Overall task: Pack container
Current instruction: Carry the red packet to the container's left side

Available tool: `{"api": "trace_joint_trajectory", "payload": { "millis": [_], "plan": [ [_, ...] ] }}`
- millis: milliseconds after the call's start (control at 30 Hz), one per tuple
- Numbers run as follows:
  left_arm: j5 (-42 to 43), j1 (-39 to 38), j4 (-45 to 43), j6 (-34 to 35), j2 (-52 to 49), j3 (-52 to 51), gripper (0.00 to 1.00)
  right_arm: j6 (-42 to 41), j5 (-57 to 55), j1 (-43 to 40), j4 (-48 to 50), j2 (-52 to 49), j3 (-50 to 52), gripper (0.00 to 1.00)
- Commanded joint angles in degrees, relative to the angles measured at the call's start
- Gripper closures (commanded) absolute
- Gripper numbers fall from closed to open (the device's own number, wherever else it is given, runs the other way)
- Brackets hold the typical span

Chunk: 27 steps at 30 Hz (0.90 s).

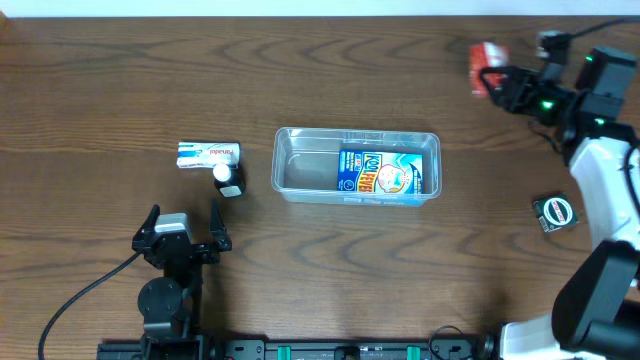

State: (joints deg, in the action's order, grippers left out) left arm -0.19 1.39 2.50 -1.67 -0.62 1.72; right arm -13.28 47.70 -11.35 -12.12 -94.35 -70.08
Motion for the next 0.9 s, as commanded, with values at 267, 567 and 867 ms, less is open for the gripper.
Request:
{"api": "trace_joint_trajectory", "payload": {
  "millis": [267,567,867],
  "plan": [
    [-0.3,-0.2,1.5,0.1,0.4,-1.5,0.02,-6.1,1.8,21.1,-13.0,2.1,-0.3,0.54],
    [-0.3,-0.2,1.5,0.1,0.4,-1.5,0.02,-9.2,-26.9,38.9,-16.2,2.1,-0.3,0.53],
    [-0.3,-0.2,1.5,0.1,0.4,-1.5,0.02,-19.7,-51.1,50.6,-16.4,1.2,-0.3,0.46]
  ]
}}
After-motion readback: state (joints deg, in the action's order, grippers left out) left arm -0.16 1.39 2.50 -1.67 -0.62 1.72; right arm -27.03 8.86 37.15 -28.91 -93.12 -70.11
